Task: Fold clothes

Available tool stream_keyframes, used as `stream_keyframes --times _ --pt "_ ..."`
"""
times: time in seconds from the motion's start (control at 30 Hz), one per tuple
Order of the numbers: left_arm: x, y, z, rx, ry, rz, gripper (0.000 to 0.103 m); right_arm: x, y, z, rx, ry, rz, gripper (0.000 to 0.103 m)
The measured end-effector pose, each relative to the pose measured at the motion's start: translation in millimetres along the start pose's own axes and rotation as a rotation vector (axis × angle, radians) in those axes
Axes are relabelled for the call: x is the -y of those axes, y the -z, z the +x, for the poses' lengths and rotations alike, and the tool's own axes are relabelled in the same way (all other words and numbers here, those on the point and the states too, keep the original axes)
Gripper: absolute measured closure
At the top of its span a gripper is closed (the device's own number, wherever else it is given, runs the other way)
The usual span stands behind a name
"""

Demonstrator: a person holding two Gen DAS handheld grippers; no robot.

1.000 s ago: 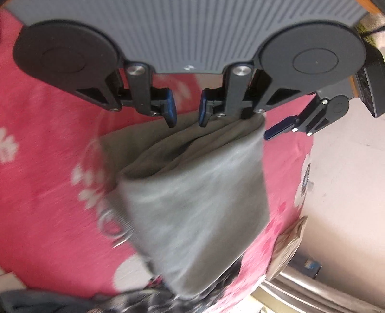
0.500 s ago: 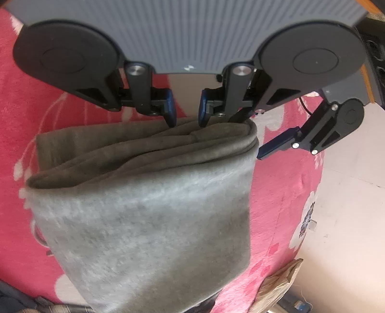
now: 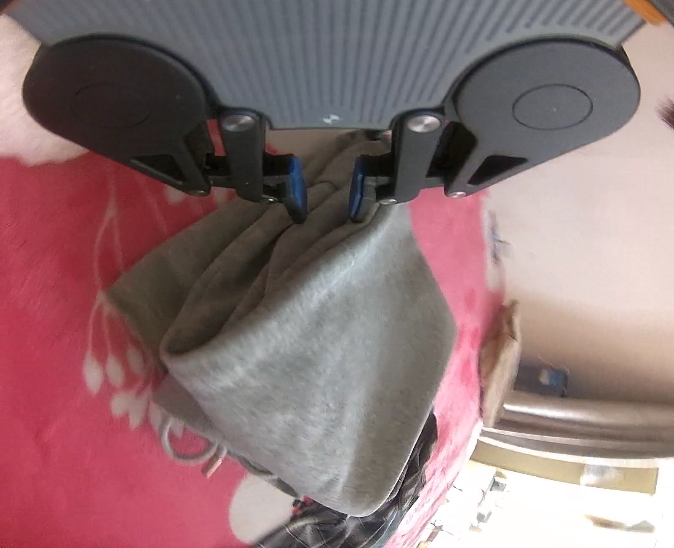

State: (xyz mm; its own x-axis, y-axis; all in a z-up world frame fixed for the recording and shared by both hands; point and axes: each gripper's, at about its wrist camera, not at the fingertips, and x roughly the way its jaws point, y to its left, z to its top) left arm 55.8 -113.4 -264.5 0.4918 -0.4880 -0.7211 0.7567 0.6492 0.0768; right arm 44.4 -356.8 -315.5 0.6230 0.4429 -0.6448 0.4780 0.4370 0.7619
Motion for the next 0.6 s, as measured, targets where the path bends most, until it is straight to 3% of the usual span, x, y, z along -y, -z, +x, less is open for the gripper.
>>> stream_keyframes --times 0.23,0.37,0.5,0.6 --pt "11.7 0.0 18.2 -0.016 -0.069 0.066 0.043 9.5 0.3 14.7 -0.043 -0.029 0.086 0.06" --pt "17.3 0.5 20.4 -0.005 -0.072 0.1 0.044 5.2 0.8 25.5 -0.049 -0.036 0.077 0.057" --pt "21.8 2.0 22.8 -0.002 -0.073 0.126 0.044 -0.2 3.8 32.8 -0.053 -0.032 0.049 0.062" --pt "21.1 2.4 25.4 0.002 -0.085 0.122 0.048 1.8 6.0 33.7 -0.052 -0.046 0.053 0.078"
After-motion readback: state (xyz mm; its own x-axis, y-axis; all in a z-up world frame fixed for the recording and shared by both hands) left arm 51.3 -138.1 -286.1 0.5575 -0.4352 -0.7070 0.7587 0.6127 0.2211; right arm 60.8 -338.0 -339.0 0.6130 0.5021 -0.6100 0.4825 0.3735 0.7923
